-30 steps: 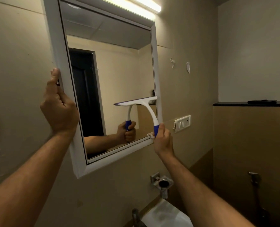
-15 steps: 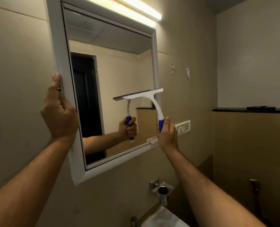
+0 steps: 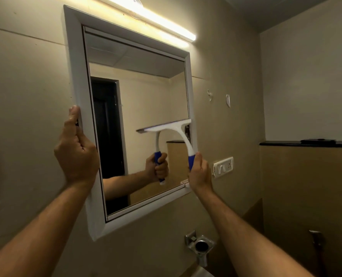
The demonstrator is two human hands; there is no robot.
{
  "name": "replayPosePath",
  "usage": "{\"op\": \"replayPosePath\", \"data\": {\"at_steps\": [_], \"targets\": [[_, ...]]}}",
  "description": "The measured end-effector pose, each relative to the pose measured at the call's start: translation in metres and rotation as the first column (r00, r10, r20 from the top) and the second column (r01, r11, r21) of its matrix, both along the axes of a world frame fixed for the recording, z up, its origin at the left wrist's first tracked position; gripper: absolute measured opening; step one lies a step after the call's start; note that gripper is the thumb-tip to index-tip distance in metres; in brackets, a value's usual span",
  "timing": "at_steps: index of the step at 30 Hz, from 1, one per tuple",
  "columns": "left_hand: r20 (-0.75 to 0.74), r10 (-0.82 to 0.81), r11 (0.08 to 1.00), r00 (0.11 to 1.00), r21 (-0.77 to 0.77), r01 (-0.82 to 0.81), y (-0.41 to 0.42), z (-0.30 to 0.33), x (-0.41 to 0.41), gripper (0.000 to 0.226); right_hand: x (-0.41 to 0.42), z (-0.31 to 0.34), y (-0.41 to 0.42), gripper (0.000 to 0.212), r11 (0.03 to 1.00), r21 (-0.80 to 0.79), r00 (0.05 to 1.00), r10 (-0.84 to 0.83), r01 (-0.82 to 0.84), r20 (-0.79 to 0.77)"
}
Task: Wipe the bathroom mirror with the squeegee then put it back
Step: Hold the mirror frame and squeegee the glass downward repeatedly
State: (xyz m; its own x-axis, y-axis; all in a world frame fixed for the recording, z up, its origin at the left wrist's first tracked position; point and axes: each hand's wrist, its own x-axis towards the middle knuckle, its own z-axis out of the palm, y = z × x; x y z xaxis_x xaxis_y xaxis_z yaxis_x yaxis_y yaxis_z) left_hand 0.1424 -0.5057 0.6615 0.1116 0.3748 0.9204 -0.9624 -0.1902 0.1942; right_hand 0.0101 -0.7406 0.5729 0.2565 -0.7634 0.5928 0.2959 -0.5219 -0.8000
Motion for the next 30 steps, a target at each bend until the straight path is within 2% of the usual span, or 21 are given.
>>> {"op": "replayPosePath", "data": {"at_steps": [4, 8, 11, 14, 17, 18, 19, 20, 21, 22, 23, 25, 26, 27, 28, 30], "targets": [[-0.004, -0.013, 1.0, 1.0, 0.024, 0.013, 0.001, 0.001, -0.005, 0.042, -0.004, 0.044, 0.014, 0.049, 1.0, -0.001, 1.0, 0.024, -0.024, 0.012], [-0.031, -0.046, 0.998, 0.998, 0.033, 0.047, 0.005, 0.001, -0.009, 0.042, -0.016, 0.036, 0.026, 0.05, 1.0, 0.03, 0.996, -0.001, -0.001, 0.088], [-0.038, -0.087, 0.995, 0.995, 0.037, 0.089, 0.001, 0.002, -0.012, 0.042, -0.013, 0.017, 0.014, 0.041, 0.999, 0.024, 1.0, -0.023, 0.023, 0.016], [-0.068, -0.191, 0.981, 0.979, 0.011, 0.192, 0.002, 0.002, -0.015, 0.042, -0.007, 0.03, 0.008, 0.046, 1.0, 0.016, 1.0, 0.007, -0.007, -0.004], [-0.076, -0.295, 0.955, 0.952, -0.015, 0.295, 0.008, 0.001, -0.023, 0.04, 0.001, 0.078, 0.004, 0.052, 1.0, -0.03, 0.999, 0.005, -0.003, 0.052], [-0.132, -0.42, 0.907, 0.898, -0.023, 0.421, -0.008, 0.007, -0.036, 0.036, 0.004, 0.099, 0.003, 0.055, 0.999, -0.041, 0.999, 0.001, 0.001, 0.048], [-0.276, -0.677, 0.717, 0.682, -0.037, 0.697, -0.034, 0.021, -0.054, 0.035, 0.007, 0.121, 0.003, 0.057, 0.999, -0.037, 0.999, -0.006, 0.008, 0.052], [-0.463, -0.787, 0.48, 0.407, -0.045, 0.876, -0.063, 0.04, -0.071, 0.045, 0.01, 0.142, 0.002, 0.059, 0.999, -0.03, 0.998, -0.019, 0.021, 0.064], [-0.597, -0.768, 0.343, 0.231, -0.078, 0.936, -0.085, 0.06, -0.09, 0.052, 0.012, 0.159, 0.001, 0.06, 0.999, -0.023, 0.997, -0.036, 0.037, 0.075], [-0.674, -0.727, 0.283, 0.135, -0.115, 0.952, -0.106, 0.071, -0.093, 0.042, 0.016, 0.174, -0.001, 0.061, 0.999, -0.018, 0.995, -0.038, 0.04, 0.092], [-0.691, -0.711, 0.276, 0.13, -0.104, 0.955, -0.124, 0.076, -0.085, 0.028, 0.019, 0.183, -0.002, 0.061, 0.999, -0.013, 0.994, -0.038, 0.039, 0.106], [-0.723, -0.687, 0.054, -0.081, -0.162, 0.985, -0.141, 0.08, -0.065, 0.023, 0.025, 0.187, -0.006, 0.06, 0.999, -0.008, 0.993, -0.039, 0.04, 0.115], [-0.68, -0.672, -0.153, -0.293, -0.259, 0.954, -0.144, 0.078, -0.067, 0.024, 0.027, 0.182, -0.009, 0.06, 0.999, -0.007, 0.992, -0.041, 0.042, 0.115], [-0.652, -0.651, -0.249, -0.388, -0.299, 0.921, -0.149, 0.071, -0.062, 0.028, 0.029, 0.172, -0.01, 0.059, 0.999, -0.004, 0.993, -0.043, 0.044, 0.11], [-0.624, -0.642, -0.305, -0.445, -0.324, 0.896, -0.153, 0.064, -0.06, 0.035, 0.032, 0.159, -0.013, 0.058, 0.999, -0.007, 0.993, -0.039, 0.04, 0.11], [-0.626, -0.627, -0.31, -0.463, -0.345, 0.886, -0.159, 0.047, -0.06, 0.043, 0.036, 0.13, -0.016, 0.056, 0.999, -0.025, 0.995, -0.029, 0.032, 0.098]]}}
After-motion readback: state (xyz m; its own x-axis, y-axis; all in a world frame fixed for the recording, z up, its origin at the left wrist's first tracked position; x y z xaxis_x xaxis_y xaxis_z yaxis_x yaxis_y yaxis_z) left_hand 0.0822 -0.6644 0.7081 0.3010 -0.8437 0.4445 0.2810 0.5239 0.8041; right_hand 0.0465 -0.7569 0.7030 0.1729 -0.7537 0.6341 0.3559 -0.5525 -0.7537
